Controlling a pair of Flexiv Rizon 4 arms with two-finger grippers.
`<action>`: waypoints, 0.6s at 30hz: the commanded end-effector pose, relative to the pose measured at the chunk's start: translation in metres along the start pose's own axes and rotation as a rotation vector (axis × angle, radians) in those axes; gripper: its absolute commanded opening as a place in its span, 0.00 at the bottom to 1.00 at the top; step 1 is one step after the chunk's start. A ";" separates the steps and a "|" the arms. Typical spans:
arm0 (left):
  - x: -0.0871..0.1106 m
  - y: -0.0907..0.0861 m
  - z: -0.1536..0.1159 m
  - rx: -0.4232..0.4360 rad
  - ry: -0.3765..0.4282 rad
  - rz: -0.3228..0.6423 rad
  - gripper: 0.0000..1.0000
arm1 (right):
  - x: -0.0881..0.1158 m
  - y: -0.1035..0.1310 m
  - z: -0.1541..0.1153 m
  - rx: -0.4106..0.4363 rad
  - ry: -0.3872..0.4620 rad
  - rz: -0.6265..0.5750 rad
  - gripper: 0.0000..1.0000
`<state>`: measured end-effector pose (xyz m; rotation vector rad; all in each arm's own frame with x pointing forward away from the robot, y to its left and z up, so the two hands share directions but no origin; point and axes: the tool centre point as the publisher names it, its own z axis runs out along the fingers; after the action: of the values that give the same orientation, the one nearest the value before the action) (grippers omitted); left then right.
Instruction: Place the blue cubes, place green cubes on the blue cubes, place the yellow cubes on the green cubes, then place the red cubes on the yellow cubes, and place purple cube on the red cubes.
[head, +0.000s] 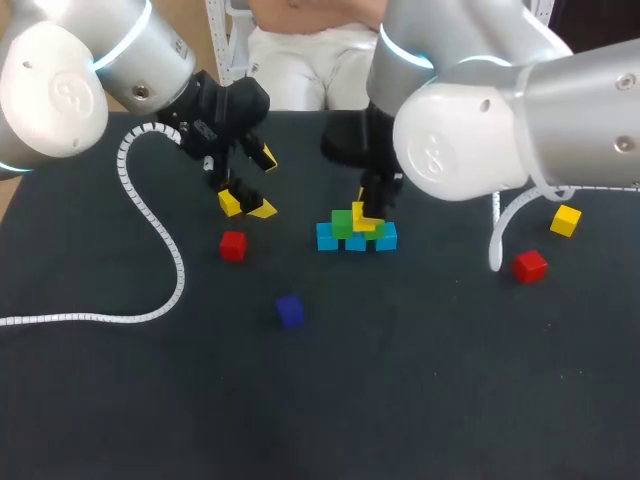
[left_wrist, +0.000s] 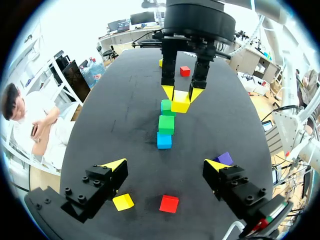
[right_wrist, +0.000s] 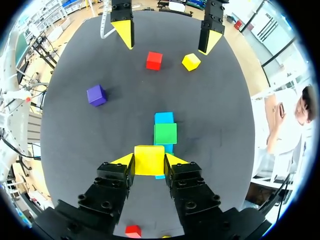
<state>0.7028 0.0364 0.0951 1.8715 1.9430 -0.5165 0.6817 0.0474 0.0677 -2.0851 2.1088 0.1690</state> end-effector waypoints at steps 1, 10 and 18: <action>0.000 0.001 0.000 0.002 0.003 0.000 1.00 | -0.002 -0.003 0.001 -0.002 -0.002 -0.002 0.04; 0.000 0.001 0.000 0.002 0.003 0.000 1.00 | -0.002 -0.007 0.005 -0.006 -0.010 0.000 0.06; 0.000 0.001 0.000 0.002 0.003 0.000 1.00 | -0.002 -0.012 0.007 0.002 -0.013 0.000 0.07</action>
<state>0.7028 0.0364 0.0951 1.8715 1.9430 -0.5165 0.6917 0.0507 0.0623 -2.0768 2.1022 0.1779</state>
